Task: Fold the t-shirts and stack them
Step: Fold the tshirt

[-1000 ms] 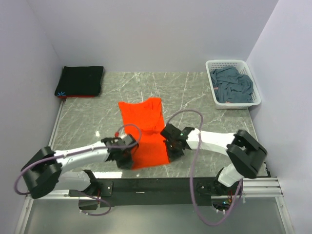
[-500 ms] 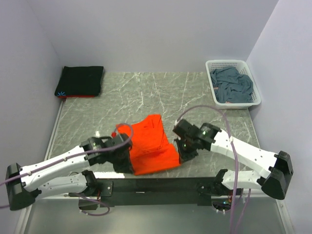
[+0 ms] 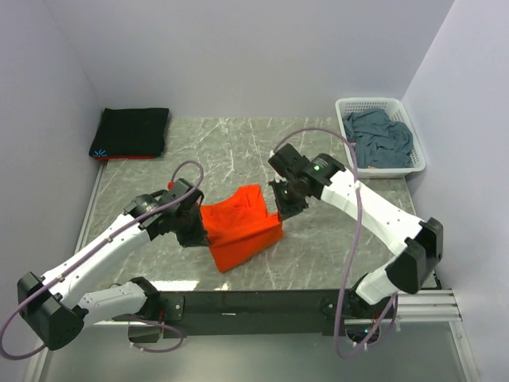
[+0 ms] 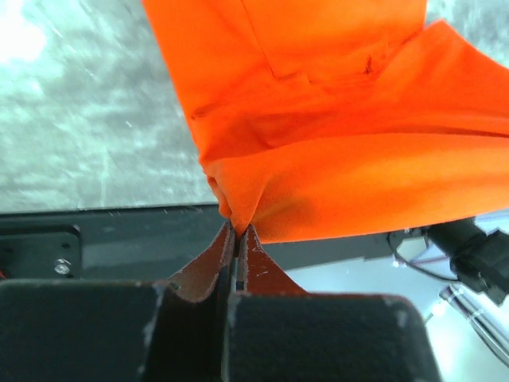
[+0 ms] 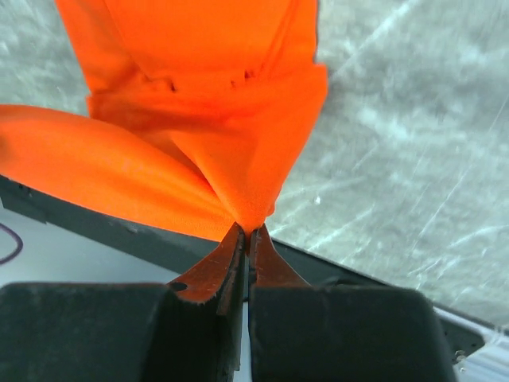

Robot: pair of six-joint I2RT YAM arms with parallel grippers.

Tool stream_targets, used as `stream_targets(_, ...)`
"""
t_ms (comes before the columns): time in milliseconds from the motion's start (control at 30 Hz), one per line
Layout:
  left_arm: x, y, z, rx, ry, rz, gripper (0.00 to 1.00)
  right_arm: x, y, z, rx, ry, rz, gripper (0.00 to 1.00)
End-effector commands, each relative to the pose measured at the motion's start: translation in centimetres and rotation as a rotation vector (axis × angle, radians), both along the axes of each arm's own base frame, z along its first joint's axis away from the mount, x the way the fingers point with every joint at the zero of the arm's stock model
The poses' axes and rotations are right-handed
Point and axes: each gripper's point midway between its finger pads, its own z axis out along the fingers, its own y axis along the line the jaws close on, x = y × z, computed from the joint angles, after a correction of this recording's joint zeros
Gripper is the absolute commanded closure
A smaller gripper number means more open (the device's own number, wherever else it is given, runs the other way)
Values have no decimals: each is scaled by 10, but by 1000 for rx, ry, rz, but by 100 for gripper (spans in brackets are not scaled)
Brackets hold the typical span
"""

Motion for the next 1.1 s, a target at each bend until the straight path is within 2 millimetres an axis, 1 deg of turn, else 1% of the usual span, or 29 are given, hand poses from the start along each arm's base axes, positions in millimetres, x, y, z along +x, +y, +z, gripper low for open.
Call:
stream_targets(0,16,11,5,33,-42,-10,99,23,3,11,-24,-52,36,100)
stream_targets(33,20,12,3,32,-47,-10,99,31,8,17,-6,-73,38,100)
stream_targets(67,25,14,2,24,-47,6,99,37,12,13,-11,-65,39,100)
stream_targets(100,28,16,0,24,-49,17,99,41,15,14,-6,-71,49,100)
stream_targets(133,34,16,-2,23,-61,17,99,49,20,21,8,-93,49,100)
stream_targets(200,44,22,-3,33,-72,47,99,59,27,16,3,-92,60,100)
stream_targets(233,49,24,-6,46,-73,48,99,68,32,22,15,-114,57,100)
stream_targets(267,58,29,-7,50,-87,70,99,74,35,17,7,-109,61,100)
stream_targets(300,62,31,-7,56,-95,68,99,78,39,18,14,-117,67,100)
stream_targets(333,67,33,-10,64,-94,75,99,86,42,22,24,-133,65,100)
stream_targets(367,74,36,-10,63,-104,93,99,91,45,17,14,-130,72,100)
stream_targets(433,82,40,-12,74,-107,95,99,104,50,19,19,-161,73,100)
stream_targets(467,88,46,-14,84,-111,113,99,109,53,13,11,-161,81,100)
stream_targets(533,98,50,-19,93,-122,118,99,121,58,9,21,-181,79,100)
stream_targets(567,105,56,-21,97,-126,139,99,127,59,1,21,-174,76,100)
stream_targets(600,113,58,-26,103,-137,142,99,134,61,-2,28,-185,72,100)
stream_targets(633,118,61,-29,109,-142,152,99,138,63,-13,20,-172,70,100)
stream_targets(667,124,64,-31,116,-149,162,99,142,62,-18,16,-174,64,100)
stream_targets(700,132,65,-39,122,-162,162,98,149,64,-25,23,-180,57,100)
stream_targets(767,138,69,-47,129,-155,175,98,155,65,-39,27,-170,53,100)
stream_targets(800,140,69,-55,137,-137,173,97,159,67,-46,34,-176,51,100)
stream_targets(833,144,69,-58,134,-143,178,97,162,68,-52,32,-176,50,100)
stream_targets(867,145,70,-61,135,-142,181,96,163,69,-57,33,-179,53,100)
stream_targets(900,143,71,-69,140,-124,185,96,166,71,-62,36,-188,50,100)
stream_targets(933,149,71,-71,136,-140,191,94,168,71,-67,37,-183,47,99)
stream_targets(967,148,71,-76,137,-129,193,93,170,72,-70,40,-182,42,98)
stream_targets(1000,146,72,-84,144,-110,195,92,171,74,-73,52,-183,41,91)
stream_targets(1067,146,73,-88,147,-99,198,88,174,75,-75,63,-181,33,82)
